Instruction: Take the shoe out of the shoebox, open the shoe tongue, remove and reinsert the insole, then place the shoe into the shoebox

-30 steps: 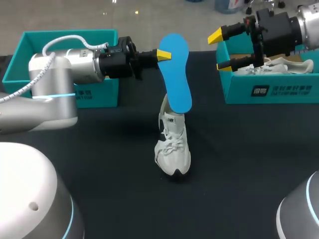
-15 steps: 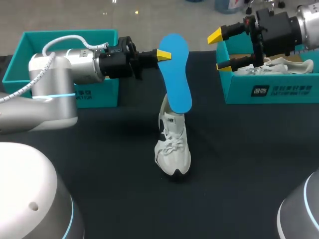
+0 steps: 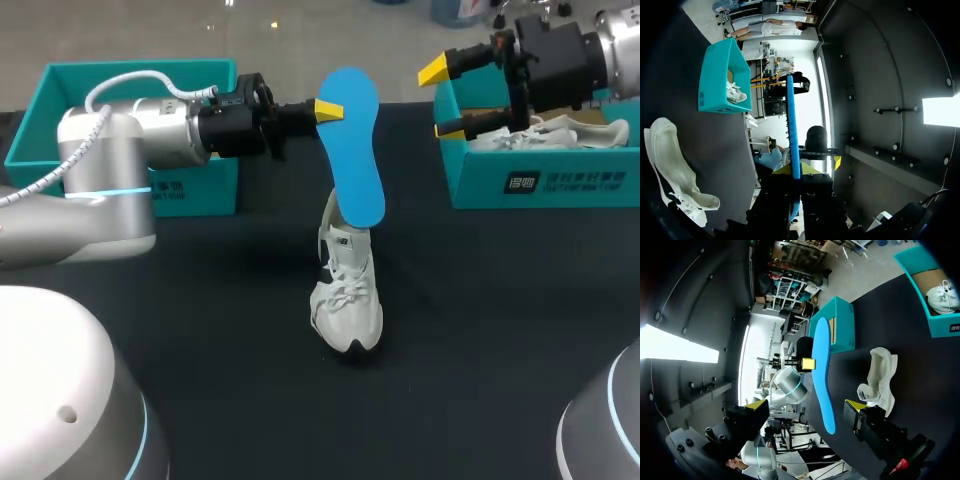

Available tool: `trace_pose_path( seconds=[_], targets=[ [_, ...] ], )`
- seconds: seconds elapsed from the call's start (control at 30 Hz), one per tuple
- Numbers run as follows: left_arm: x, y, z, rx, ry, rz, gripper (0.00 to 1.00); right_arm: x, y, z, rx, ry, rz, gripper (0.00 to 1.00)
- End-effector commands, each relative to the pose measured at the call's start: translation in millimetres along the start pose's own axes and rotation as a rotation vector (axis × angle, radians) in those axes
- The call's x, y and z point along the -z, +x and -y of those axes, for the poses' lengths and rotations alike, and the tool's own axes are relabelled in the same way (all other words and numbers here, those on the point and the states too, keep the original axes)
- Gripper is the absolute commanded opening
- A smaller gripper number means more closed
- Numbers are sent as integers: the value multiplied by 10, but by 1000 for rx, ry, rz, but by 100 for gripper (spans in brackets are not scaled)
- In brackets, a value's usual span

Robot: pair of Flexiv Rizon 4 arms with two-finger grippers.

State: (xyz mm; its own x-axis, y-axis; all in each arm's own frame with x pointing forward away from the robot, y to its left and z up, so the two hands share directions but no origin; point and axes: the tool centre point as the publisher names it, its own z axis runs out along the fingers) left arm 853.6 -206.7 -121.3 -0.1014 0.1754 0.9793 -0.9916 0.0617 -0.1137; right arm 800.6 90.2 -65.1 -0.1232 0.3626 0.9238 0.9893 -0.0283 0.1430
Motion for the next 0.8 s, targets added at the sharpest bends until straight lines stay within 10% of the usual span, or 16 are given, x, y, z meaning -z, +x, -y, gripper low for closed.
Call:
trace_pose_path(
  seconds=[0.03, 0.8],
  targets=[
    [-10, -4, 1, 0, 1, 1, 0, 8, -72, -15, 12, -15, -17, 100],
    [-10, -4, 1, 0, 1, 1, 0, -74, -406, 86, 19, -43, -14, 100]
  ],
)
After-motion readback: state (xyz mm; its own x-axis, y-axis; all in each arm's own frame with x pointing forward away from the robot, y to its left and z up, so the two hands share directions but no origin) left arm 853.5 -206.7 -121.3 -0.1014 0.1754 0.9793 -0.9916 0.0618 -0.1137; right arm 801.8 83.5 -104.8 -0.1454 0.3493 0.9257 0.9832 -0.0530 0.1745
